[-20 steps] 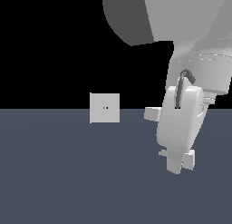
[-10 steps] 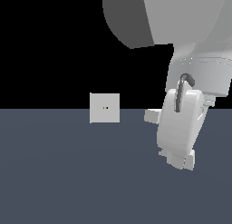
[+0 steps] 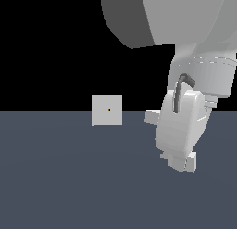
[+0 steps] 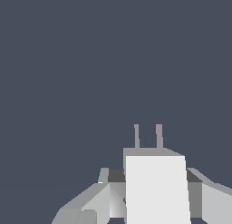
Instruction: Plug the charger into the wall socket.
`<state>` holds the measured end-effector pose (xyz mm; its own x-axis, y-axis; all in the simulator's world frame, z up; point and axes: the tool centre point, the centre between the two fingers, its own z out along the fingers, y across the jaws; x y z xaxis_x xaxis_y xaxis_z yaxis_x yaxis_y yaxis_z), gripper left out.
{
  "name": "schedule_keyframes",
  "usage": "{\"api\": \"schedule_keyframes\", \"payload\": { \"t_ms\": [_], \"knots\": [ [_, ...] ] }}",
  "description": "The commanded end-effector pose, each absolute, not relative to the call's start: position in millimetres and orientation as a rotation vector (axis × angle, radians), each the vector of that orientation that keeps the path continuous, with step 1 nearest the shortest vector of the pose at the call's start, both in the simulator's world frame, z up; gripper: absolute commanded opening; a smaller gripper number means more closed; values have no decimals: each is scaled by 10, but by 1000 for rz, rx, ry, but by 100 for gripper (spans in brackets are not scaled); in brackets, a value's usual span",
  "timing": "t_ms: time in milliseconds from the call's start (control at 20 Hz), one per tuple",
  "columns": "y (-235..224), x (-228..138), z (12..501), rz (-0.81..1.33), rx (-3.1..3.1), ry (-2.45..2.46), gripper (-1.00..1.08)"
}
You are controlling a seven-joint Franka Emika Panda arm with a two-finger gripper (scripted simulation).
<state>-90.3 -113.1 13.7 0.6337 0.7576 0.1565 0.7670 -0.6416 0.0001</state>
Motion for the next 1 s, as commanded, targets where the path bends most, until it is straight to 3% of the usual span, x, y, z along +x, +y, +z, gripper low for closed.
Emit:
{"api": "schedule_keyframes", "payload": {
  "t_ms": [0, 950],
  "knots": [
    [-1090, -893, 157, -221, -2790, -1277, -100],
    [-444, -643, 477, -240, -2969, -849, -100]
  ]
}}
